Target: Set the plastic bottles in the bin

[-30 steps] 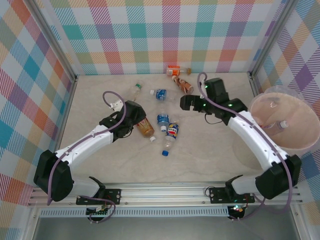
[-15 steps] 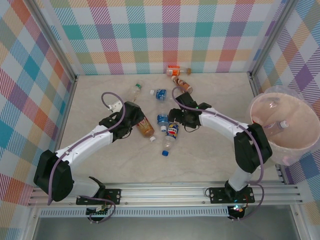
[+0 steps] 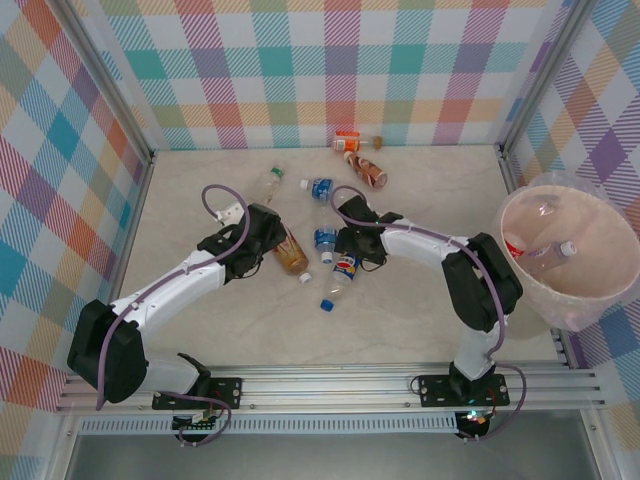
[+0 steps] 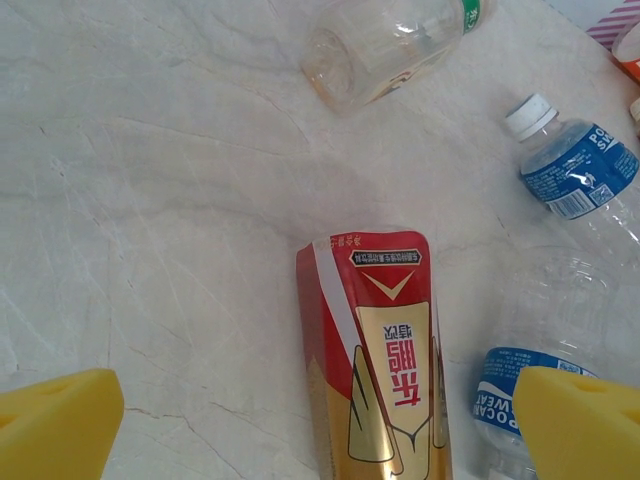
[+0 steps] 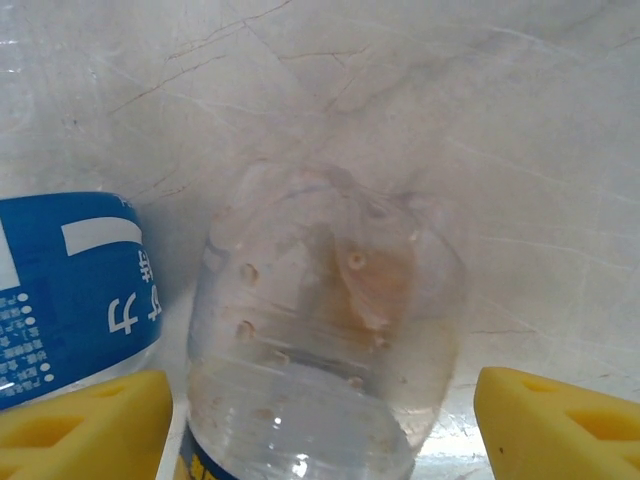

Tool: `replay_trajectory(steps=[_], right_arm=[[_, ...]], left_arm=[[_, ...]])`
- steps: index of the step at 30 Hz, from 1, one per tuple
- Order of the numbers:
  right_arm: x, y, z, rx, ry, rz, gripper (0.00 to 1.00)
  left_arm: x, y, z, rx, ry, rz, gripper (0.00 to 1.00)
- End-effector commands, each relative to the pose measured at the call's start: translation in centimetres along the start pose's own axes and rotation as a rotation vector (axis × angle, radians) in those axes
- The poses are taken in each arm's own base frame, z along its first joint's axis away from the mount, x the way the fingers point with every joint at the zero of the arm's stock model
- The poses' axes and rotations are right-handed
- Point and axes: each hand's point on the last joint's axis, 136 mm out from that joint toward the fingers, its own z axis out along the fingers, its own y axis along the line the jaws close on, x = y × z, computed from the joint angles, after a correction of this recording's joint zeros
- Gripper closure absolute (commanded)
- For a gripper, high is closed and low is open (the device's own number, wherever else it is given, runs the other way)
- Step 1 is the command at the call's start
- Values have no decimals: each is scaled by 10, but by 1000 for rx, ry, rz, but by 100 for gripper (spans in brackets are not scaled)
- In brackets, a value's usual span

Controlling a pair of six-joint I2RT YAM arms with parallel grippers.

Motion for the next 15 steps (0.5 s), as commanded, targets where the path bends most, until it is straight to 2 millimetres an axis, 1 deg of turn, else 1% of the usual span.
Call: replay_trajectory(steps=[1, 5, 9, 12, 15], right_arm=[[7, 1, 13, 8, 28, 9, 20], [14, -3, 28, 43, 54, 42, 21], [15, -4, 31, 36, 47, 82, 25], [11, -9, 29, 43, 7, 85, 30], [0, -11, 15, 3, -75, 92, 37]], left_arm=[[-3, 7, 0, -15, -6, -18, 0], [-2, 6, 0, -16, -1, -16, 0], [-3, 8, -1, -21, -5, -16, 0], [-3, 8, -1, -18, -5, -17, 0], [-1, 9, -1, -22, -1, -16, 0]])
